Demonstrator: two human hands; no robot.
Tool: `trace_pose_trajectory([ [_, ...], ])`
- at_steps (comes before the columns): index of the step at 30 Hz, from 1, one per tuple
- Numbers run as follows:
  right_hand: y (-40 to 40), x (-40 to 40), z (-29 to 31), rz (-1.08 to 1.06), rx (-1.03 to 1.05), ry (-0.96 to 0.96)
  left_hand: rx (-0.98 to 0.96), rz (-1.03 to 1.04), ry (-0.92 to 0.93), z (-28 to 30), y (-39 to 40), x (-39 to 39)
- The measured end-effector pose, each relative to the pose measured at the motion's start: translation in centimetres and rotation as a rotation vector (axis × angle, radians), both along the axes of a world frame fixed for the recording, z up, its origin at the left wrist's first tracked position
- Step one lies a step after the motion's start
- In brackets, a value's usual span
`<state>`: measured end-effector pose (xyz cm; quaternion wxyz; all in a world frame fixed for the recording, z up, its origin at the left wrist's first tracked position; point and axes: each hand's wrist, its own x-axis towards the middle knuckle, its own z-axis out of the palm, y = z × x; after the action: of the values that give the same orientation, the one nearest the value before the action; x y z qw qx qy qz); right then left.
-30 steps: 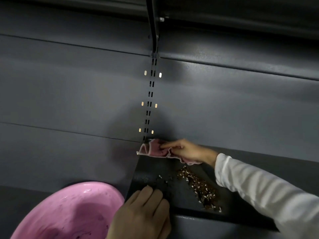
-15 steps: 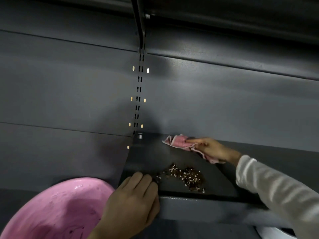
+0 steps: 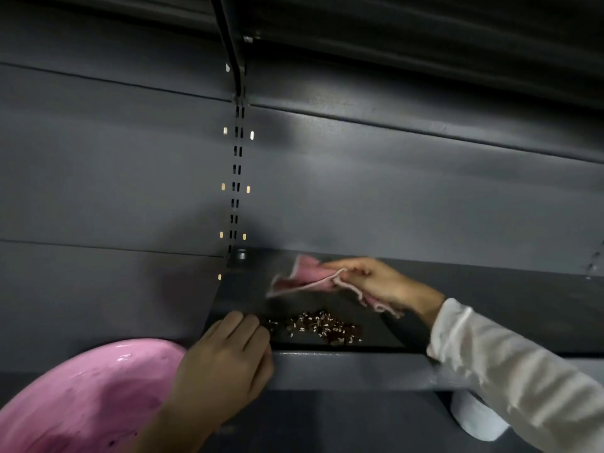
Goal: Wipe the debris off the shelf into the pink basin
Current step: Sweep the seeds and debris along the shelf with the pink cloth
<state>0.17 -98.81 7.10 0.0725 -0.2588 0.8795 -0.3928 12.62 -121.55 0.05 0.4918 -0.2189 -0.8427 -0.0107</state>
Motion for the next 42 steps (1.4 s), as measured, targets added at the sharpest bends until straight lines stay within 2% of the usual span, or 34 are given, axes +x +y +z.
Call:
trace_pose_trajectory([
  [2, 3.3, -0.2, 0.7, -0.119, 0.016, 0.043, 0.007, -0.001, 0.007, 0.1, 0.1, 0.0],
  [7, 9.4, 0.3, -1.2, -0.272, 0.257, 0.176, 0.019, 0.016, 0.016, 0.2, 0.3, 0.2],
  [16, -1.2, 2.6, -2.9, -0.048, 0.192, 0.15, 0.018, 0.001, 0.013, 0.1, 0.3, 0.2],
  [24, -9.0, 4.1, -3.2, -0.044, 0.13, 0.162, -0.004, -0.05, -0.105, 0.7, 0.0, 0.8],
  [31, -6.5, 2.3, -0.9, -0.297, -0.212, 0.032, 0.002, -0.111, -0.198, 0.5, -0.5, 0.7],
  [33, -4.9, 1.0, -0.9, -0.391, -0.185, 0.023, -0.001, -0.115, -0.216, 0.5, -0.4, 0.6],
  [36, -4.7, -0.8, -1.3, -0.466, 0.005, 0.064, -0.02, -0.119, -0.22, 0.5, -0.5, 0.5],
  [42, -9.8, -2.1, -1.1, -0.222, 0.07, 0.008, -0.011, -0.101, -0.195, 0.4, -0.1, 0.3],
])
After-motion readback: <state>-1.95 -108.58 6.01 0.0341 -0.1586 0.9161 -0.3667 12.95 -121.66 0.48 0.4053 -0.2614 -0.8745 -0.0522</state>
